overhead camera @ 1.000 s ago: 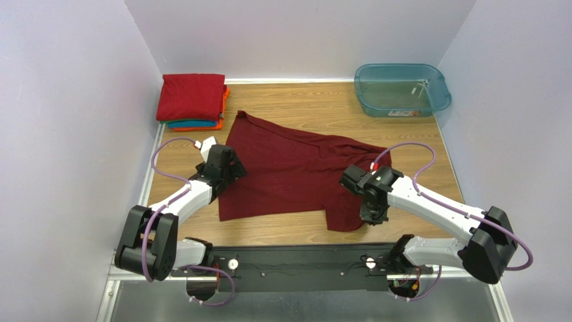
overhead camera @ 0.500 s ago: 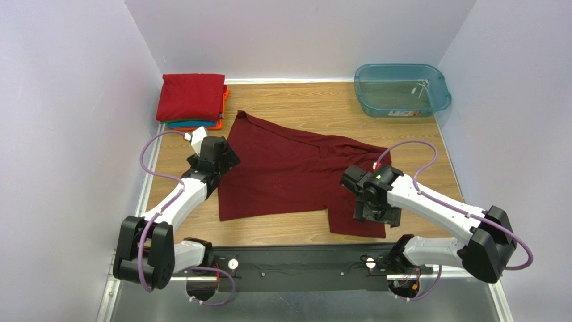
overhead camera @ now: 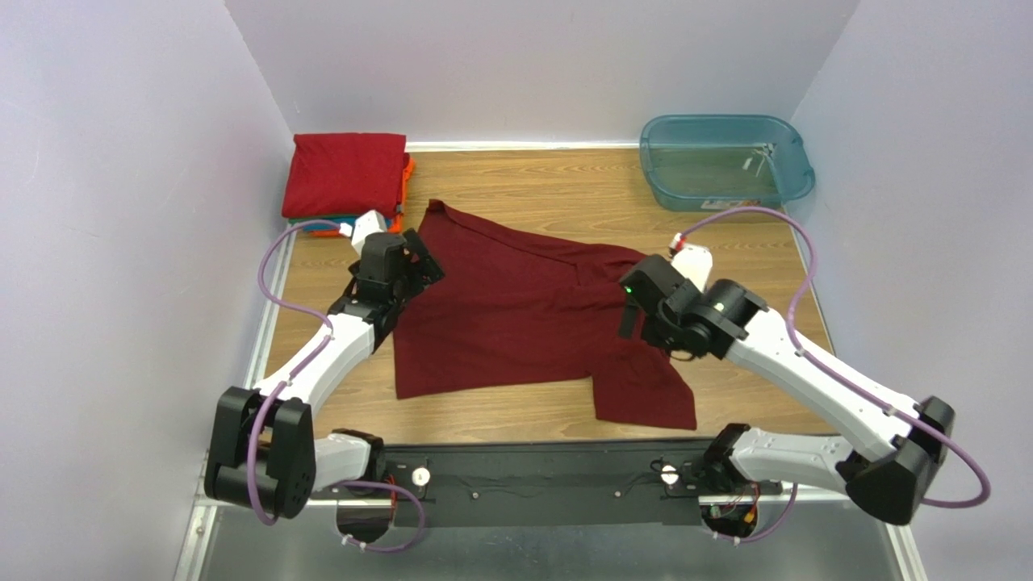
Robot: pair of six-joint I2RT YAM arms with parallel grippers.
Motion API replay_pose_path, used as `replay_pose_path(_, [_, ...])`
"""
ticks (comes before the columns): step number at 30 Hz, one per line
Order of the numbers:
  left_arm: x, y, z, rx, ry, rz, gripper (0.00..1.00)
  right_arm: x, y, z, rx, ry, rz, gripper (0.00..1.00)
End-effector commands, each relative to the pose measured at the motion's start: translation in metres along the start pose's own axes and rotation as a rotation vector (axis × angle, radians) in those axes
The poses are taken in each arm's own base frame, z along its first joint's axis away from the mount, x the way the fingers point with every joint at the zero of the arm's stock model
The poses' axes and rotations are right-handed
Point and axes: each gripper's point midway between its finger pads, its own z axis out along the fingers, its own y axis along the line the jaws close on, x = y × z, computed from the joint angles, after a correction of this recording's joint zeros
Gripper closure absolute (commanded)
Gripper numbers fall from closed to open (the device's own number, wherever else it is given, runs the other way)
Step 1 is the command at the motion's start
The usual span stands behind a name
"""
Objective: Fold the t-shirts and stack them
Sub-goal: Flatten the tshirt out
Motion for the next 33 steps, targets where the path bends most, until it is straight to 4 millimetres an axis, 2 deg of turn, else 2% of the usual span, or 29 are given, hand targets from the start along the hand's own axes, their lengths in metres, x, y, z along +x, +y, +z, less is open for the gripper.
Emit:
replay_pose_path(1, [0.014,-0.032,0.004,0.133,0.054,-0.002,0.02,-0.05,0.029,0.03,-0.019,-0.173,0.034,0.0])
replay_pose_path(3, [0.027,-0.04,0.006,0.16,0.086,0.022,0.02,-0.055,0.026,0.052,0.03,-0.154,0.017,0.0])
replay_pose_path(4, [0.033,-0.039,0.007,0.155,0.102,0.028,0.02,-0.057,0.026,0.061,0.018,-0.134,0.018,0.0])
replay_pose_path(5, [0.044,-0.032,0.012,0.134,0.13,0.033,0.02,-0.066,0.019,0.079,0.01,-0.127,0.078,0.0])
replay_pose_path(6, [0.05,-0.028,0.014,0.121,0.144,0.026,0.02,-0.059,0.027,0.088,-0.06,-0.066,0.095,0.0])
replay_pose_path(7, [0.059,-0.022,0.018,0.102,0.168,0.031,0.02,-0.062,0.021,0.106,-0.072,-0.064,0.115,0.0])
replay_pose_path(10, [0.073,-0.011,0.024,0.07,0.2,0.04,0.02,-0.054,0.027,0.127,-0.118,-0.026,0.104,0.0])
replay_pose_path(14, [0.086,-0.001,0.028,0.045,0.231,0.046,0.02,-0.039,0.004,0.157,-0.049,0.029,0.15,0.0])
replay_pose_path(16, [0.09,0.002,0.029,0.036,0.239,0.048,0.02,-0.022,0.002,0.169,-0.076,0.089,0.177,0.0])
replay_pose_path(17, [0.092,0.005,0.029,0.026,0.242,0.05,0.02,-0.022,0.0,0.177,-0.085,0.091,0.208,0.0])
replay_pose_path(22, [0.096,0.013,0.026,0.005,0.242,0.038,0.02,0.0,-0.003,0.192,-0.103,0.142,0.23,0.0])
replay_pose_path(26, [0.099,0.016,0.02,0.002,0.25,0.027,0.02,0.018,-0.022,0.197,-0.064,0.163,0.26,0.0])
replay_pose_path(28, [0.101,0.017,0.018,0.001,0.258,0.02,0.02,0.018,-0.029,0.192,-0.061,0.151,0.278,0.0])
replay_pose_path(33, [0.104,0.024,0.011,-0.021,0.265,0.003,0.02,0.015,-0.062,0.19,0.008,0.116,0.317,0.0])
